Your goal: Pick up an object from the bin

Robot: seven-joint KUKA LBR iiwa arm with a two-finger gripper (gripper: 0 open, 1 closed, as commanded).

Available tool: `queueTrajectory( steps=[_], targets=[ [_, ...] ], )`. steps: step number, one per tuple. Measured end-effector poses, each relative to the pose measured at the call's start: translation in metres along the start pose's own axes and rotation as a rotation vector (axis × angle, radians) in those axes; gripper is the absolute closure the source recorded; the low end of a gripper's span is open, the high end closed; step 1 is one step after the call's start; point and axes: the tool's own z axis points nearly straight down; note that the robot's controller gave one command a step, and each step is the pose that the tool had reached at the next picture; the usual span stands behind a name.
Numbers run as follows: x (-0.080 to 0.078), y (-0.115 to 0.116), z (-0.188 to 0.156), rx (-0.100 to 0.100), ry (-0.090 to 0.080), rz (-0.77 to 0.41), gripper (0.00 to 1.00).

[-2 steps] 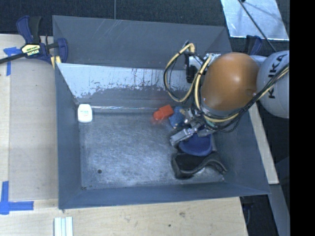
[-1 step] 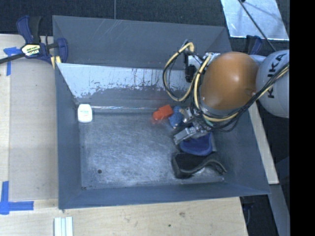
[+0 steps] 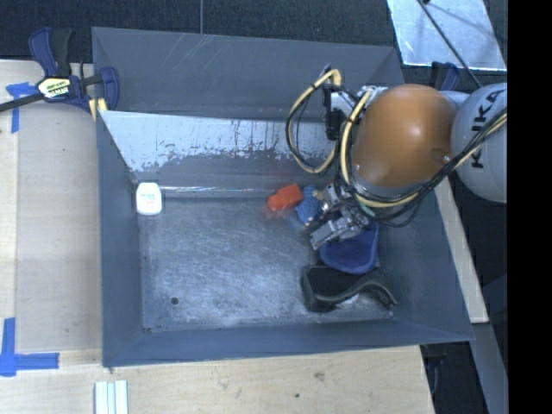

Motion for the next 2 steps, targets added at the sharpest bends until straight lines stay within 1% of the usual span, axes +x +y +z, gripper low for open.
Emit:
queueTrajectory(
  steps=[1,2],
  targets=[
    [0.0,-0.001,-0.008,-0.007,0.0,0.004,1.0],
    [0.001,-0.003,-0.046,-0.008,0.001,0.006,1.0]
  ],
)
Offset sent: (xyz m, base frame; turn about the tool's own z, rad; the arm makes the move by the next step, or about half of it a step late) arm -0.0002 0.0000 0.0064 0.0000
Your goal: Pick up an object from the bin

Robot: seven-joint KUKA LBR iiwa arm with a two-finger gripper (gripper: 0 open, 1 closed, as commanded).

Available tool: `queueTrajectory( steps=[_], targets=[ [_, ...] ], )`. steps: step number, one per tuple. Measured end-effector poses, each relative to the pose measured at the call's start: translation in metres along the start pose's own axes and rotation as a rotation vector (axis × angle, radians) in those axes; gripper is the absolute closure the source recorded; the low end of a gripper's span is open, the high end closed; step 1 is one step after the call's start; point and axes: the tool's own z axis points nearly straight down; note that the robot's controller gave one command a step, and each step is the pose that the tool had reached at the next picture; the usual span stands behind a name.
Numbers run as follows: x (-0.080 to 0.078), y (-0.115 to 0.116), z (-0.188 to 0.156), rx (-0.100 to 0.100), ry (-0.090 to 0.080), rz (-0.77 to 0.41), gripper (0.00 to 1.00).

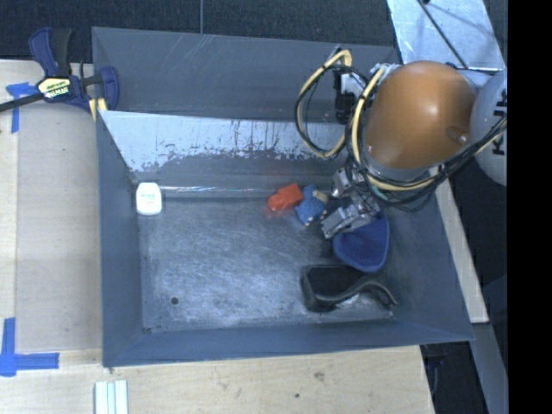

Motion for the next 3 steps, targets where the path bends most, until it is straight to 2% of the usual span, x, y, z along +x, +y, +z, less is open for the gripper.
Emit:
queueTrajectory(
  steps=[1,3],
  targets=[
    [0.0,-0.001,-0.011,-0.002,-0.001,0.003,1.0],
    [0.0,-0.003,-0.064,0.0,0.0,0.009,1.0]
  ],
)
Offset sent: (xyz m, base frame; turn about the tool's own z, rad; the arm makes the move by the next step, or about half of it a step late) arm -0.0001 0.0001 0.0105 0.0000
